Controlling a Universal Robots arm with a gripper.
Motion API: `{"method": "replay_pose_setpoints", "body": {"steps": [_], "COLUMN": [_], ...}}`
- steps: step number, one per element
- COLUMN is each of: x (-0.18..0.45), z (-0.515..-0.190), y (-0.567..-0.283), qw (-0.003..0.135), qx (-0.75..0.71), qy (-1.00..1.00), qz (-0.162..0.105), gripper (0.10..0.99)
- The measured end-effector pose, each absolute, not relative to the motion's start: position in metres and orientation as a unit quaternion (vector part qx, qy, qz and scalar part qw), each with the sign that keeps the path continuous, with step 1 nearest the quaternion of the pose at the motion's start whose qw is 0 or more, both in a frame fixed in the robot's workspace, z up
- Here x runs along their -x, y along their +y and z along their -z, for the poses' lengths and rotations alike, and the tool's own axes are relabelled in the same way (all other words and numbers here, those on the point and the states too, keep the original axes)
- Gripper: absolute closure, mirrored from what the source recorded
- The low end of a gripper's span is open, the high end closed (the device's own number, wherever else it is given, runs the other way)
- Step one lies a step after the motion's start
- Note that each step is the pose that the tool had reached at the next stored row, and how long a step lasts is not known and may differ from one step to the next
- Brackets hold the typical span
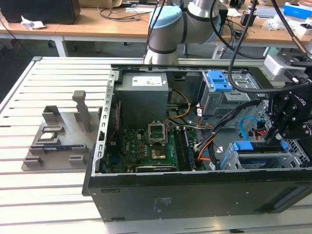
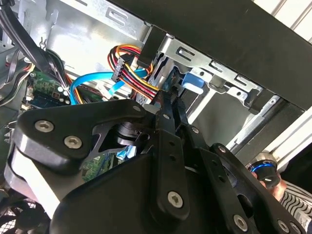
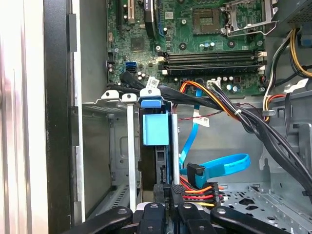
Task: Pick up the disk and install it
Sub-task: 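Insert the first disk wire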
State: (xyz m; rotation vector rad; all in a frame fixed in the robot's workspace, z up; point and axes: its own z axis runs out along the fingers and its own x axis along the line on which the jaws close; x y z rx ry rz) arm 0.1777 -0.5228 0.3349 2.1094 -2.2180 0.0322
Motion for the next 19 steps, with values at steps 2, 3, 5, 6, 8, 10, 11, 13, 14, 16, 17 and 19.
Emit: {"method": "replay_pose_setpoints", "body": {"steps": [2,3,5,6,8,10,11,13,14,16,17,19], "x": [-0.178,-0.178,-0.178,-0.178,-0.178,-0.178,-0.178,-0.178,-0.178,-0.178,-0.178,-0.178], "z": [-0.335,-0.334,-0.335,-0.338,-0.343,-0.352,-0.355,-0.357,-0.359,-0.362,-0.363,-0.365], "y": [-0.523,-0.523,-0.523,-0.523,-0.523,-0.521,-0.520,-0.519,-0.518,-0.517,-0.517,-0.516], "qw": [0.041,0.040,0.041,0.041,0.041,0.041,0.041,0.041,0.041,0.041,0.041,0.041], "qx": [-0.689,-0.689,-0.688,-0.688,-0.688,-0.688,-0.688,-0.688,-0.689,-0.688,-0.688,-0.688], "qy": [-0.724,-0.724,-0.724,-0.724,-0.724,-0.724,-0.724,-0.724,-0.724,-0.724,-0.724,-0.724], "qz": [-0.011,-0.010,-0.011,-0.011,-0.011,-0.011,-0.011,-0.011,-0.011,-0.011,-0.011,-0.011], "gripper": [0.918,0.906,0.843,0.843,0.843,0.843,0.843,0.843,0.843,0.925,0.980,0.980]}}
